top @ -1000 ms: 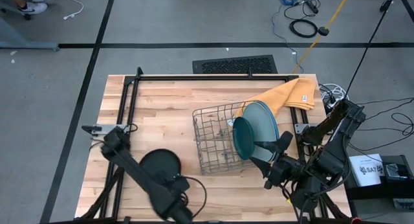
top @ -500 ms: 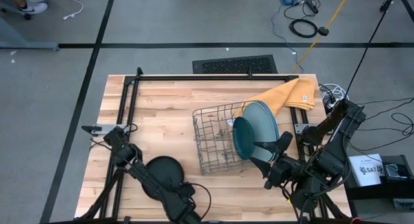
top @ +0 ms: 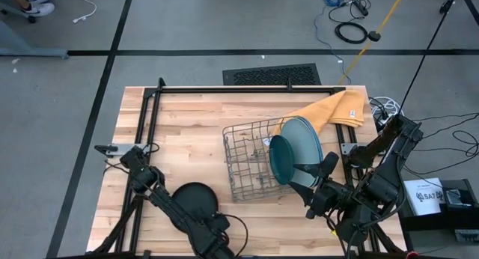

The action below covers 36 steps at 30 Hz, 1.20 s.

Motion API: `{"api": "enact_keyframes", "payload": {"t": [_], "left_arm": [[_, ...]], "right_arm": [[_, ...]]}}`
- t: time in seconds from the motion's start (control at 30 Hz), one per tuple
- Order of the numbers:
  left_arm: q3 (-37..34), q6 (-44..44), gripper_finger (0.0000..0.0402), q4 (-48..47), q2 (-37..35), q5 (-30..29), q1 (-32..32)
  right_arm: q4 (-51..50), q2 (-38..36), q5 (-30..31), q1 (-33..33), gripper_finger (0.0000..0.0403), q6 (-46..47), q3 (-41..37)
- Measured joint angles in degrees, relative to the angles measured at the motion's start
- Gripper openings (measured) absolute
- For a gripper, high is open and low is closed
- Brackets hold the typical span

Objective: Sort dishes
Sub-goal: Put the black plate into the green dish rack

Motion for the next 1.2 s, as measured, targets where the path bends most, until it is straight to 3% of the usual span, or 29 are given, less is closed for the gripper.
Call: {"api": "enact_keyframes", "payload": {"t": [0.13,0.23,0.4,0.5,0.6,0.8,1.2], "left_arm": [[2.5,0.2,0.0194,-2.7,0.0,3.9,0.4],[6.1,0.7,0.0206,-9.1,-1.0,6.6,0.4],[9.3,0.2,0.0208,-13.6,-5.1,-0.9,-1.4],[9.2,7.3,0.0208,-13.0,-5.4,-0.7,-2.9],[7.9,15.9,0.0209,-11.2,-5.1,2.3,-4.8],[4.3,23.7,0.0209,-14.8,-5.0,3.0,-8.5],[-5.2,25.5,0.0209,-10.4,-5.0,5.8,-12.5]], "right_arm": [[0.0,0.0,0.0,0.0,0.0253,-0.1,0.0],[0.0,0.0,0.0,0.0,0.0254,-0.1,0.0],[-0.2,0.0,0.0,0.0,0.0254,-0.1,0.0],[-0.4,0.0,0.0,0.0,0.0253,-0.1,0.0],[-0.4,0.0,-0.1,0.0,0.0254,-0.1,0.0],[-0.4,0.0,-0.8,0.0,0.0254,-0.1,0.0],[-0.4,0.0,-1.0,0.0,0.0253,0.8,0.0]]}}
